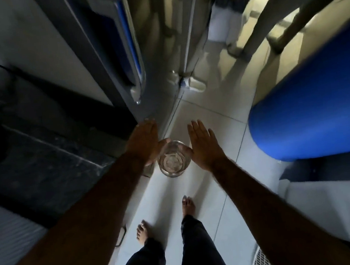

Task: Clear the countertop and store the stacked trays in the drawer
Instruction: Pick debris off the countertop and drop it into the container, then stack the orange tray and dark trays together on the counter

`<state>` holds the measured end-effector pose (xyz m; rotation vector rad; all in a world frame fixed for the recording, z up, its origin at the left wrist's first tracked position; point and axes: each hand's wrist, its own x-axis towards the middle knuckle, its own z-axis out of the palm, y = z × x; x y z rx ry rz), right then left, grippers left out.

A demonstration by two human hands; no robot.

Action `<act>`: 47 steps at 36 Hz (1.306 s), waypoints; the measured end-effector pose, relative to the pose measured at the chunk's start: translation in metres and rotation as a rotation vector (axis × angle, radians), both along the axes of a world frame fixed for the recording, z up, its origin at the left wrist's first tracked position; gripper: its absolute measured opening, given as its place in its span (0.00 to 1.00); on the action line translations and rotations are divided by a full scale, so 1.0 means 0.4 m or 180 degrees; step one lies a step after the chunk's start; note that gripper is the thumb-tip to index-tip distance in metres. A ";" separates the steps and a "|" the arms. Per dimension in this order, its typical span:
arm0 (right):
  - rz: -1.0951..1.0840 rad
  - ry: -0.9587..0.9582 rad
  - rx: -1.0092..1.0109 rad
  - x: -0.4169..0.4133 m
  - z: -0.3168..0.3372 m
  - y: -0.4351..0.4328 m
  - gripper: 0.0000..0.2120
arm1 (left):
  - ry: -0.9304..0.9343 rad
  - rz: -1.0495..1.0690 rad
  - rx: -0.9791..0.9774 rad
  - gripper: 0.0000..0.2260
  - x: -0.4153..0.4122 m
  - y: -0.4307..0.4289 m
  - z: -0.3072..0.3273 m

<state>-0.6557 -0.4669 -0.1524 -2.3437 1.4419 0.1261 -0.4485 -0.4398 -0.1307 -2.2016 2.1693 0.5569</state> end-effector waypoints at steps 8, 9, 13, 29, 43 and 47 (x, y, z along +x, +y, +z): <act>0.0455 -0.0230 -0.0417 0.209 0.271 -0.002 0.42 | -0.0306 0.0401 -0.0606 0.37 0.204 0.102 0.246; 0.0546 -0.0261 -0.0532 0.245 0.293 -0.001 0.41 | -0.0358 0.0509 -0.0640 0.37 0.237 0.123 0.268; 0.0941 -0.0271 -0.0735 0.397 0.357 0.020 0.47 | -0.0431 0.1034 -0.0613 0.38 0.375 0.230 0.333; 0.3103 -0.0456 -0.0875 0.929 0.365 0.399 0.48 | -0.0596 0.3458 -0.0492 0.39 0.669 0.912 0.348; 0.2483 0.0117 0.0510 0.935 0.214 0.523 0.41 | 0.0423 0.5806 0.0540 0.30 0.533 1.262 0.173; 0.2058 0.0173 0.0946 0.915 0.138 0.494 0.29 | 0.0263 0.6065 0.0508 0.11 0.486 1.307 0.118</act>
